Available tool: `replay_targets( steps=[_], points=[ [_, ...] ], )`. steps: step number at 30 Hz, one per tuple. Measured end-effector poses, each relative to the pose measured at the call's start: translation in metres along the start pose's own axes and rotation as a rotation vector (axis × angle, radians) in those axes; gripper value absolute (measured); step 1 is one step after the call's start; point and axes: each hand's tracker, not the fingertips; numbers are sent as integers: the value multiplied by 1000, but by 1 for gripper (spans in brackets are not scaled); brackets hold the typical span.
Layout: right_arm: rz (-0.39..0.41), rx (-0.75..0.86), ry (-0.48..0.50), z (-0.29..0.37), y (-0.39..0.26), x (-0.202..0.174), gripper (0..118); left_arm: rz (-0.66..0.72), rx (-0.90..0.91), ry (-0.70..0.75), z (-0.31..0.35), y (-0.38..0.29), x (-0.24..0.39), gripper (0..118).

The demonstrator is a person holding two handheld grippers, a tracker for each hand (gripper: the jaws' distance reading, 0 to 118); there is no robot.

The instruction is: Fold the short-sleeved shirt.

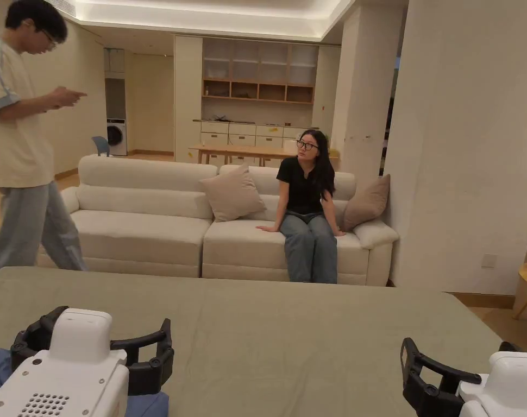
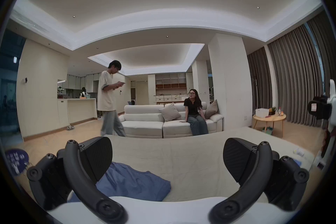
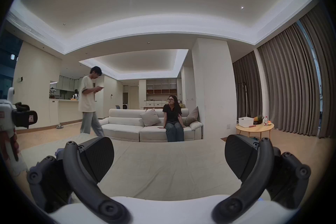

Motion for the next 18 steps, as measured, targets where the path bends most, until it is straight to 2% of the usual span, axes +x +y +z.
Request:
replay_targets(
  steps=[1, 2, 4, 5, 6, 7, 8, 9, 10, 11, 12, 13, 14, 15, 17, 18],
  points=[
    [92, -12, 26, -3, 1, -2, 118, -135, 9, -9, -2, 1, 6, 118],
    [303, -25, 78, -9, 1, -6, 118, -446, 18, -20, -7, 0, 19, 117],
    [955, -57, 120, -20, -10, -23, 118, -1219, 49, -29, -18, -29, 48, 117],
    [1410, -45, 182, -21, -33, -28, 118, -1727, 115, -31, -23, -58, 53, 117],
    [1928, 48, 217, -20, -66, -19, 118, -2144, 191, -67, -23, -81, 44, 117],
    [2256, 164, 201, -24, -85, -3, 118, -2292, 204, -138, -25, -89, 33, 117],
    [2361, 220, 210, -26, -97, 3, 118, -2266, 167, -248, -24, -83, 33, 117],
    [2203, 160, 284, -25, -85, 0, 118, -1972, 42, -377, -25, -78, 27, 117],
    [1865, 17, 324, -25, -67, -8, 118, -1754, -74, -401, -37, -70, 20, 117],
    [1437, -88, 231, -25, -46, -11, 118, -1476, -118, -252, -44, -54, 20, 117],
    [1088, -128, 145, -25, -25, -7, 118, -1146, -114, -76, -49, -36, 23, 117],
    [754, -111, 87, -23, -6, -1, 118, -815, -119, -23, -47, -18, 18, 117],
    [355, -47, 60, -15, 11, 13, 118, -438, -105, -2, -25, 19, 15, 117],
    [25, 4, 30, -9, 14, 29, 118, -76, -86, -5, -10, 37, 2, 117],
    [-385, 137, 18, 9, 9, 46, 118, 511, 24, -122, 20, 48, -27, 117],
    [-484, 199, -40, 18, 5, 45, 118, 658, 82, -124, 6, 9, -52, 117]
  ],
)
